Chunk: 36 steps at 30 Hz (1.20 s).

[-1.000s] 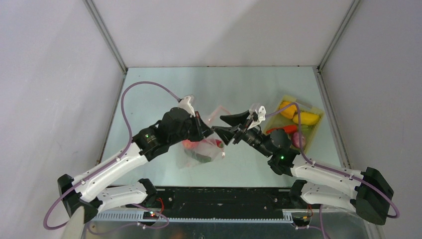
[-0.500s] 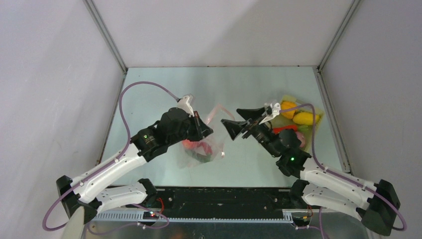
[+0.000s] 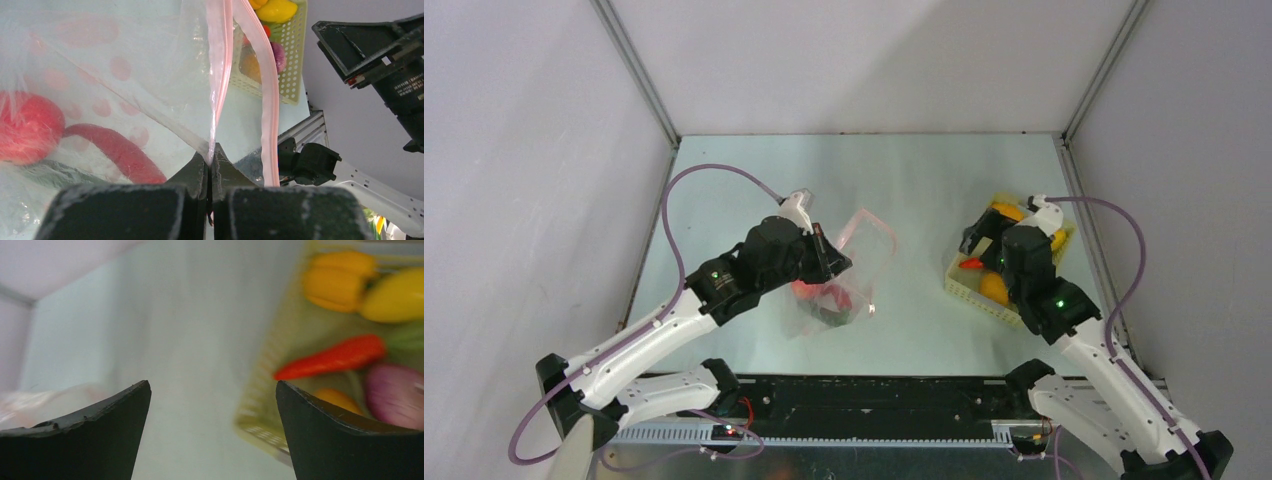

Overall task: Place the food in the zip-top bag and seal the zipper
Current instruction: Pick up the fake vegetable from the bin.

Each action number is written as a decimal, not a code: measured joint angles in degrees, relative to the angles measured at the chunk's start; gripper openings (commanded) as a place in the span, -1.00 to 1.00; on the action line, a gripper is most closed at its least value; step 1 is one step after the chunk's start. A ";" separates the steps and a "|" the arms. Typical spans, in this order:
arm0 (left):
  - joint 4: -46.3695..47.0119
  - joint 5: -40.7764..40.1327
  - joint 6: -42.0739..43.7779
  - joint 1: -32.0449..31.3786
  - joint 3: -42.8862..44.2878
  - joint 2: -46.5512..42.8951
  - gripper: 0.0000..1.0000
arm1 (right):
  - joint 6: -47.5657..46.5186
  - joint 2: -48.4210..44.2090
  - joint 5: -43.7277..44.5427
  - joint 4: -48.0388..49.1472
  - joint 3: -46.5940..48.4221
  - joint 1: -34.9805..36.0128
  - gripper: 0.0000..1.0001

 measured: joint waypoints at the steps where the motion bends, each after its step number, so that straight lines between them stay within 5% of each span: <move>1: 0.00 0.00 -0.04 0.00 0.00 0.00 -1.00 | 0.15 0.48 0.94 -3.65 1.07 -2.03 0.99; 11: 0.09 0.20 0.00 0.00 -0.04 1.62 -1.00 | -8.26 9.16 3.89 -22.10 4.81 -20.98 0.85; 25: -1.81 0.02 2.58 0.00 1.20 2.95 -1.00 | -32.59 22.25 -4.00 -19.19 5.25 -23.08 0.65; 36: -2.60 0.02 4.98 0.00 2.45 3.93 -1.00 | -39.21 29.46 -9.99 -14.80 5.25 -27.06 0.53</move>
